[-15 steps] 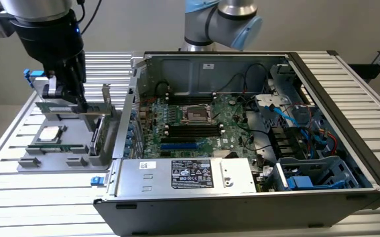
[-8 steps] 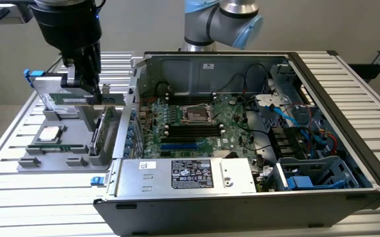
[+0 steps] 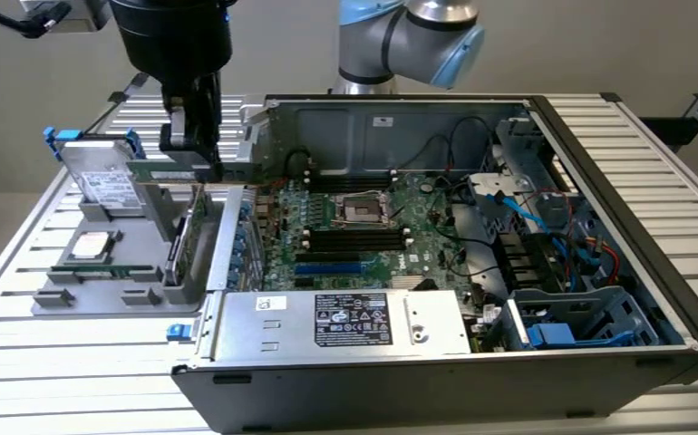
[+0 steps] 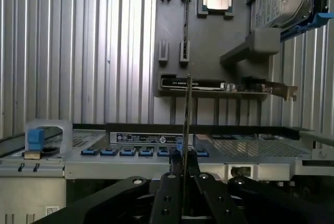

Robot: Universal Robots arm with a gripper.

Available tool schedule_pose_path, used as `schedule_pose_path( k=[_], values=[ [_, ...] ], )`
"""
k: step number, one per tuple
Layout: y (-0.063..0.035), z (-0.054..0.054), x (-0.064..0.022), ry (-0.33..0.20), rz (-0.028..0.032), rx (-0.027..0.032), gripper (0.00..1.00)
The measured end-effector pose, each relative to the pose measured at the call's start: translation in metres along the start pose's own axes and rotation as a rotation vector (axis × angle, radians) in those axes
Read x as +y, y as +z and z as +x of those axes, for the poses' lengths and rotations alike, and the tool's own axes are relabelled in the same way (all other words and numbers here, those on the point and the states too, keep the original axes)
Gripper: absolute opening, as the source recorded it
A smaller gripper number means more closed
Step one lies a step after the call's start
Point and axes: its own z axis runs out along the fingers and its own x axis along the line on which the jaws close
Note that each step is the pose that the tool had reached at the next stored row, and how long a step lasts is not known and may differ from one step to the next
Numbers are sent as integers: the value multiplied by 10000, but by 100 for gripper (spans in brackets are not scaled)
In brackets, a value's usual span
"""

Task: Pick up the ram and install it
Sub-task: 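Pick up the ram and move it above insertion slot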

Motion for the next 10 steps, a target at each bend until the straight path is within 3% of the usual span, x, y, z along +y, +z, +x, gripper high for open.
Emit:
schedule_pose_path(
  k=[10],
  values=[
    [-10,6,-456,1,-1,-17,14]
  ],
)
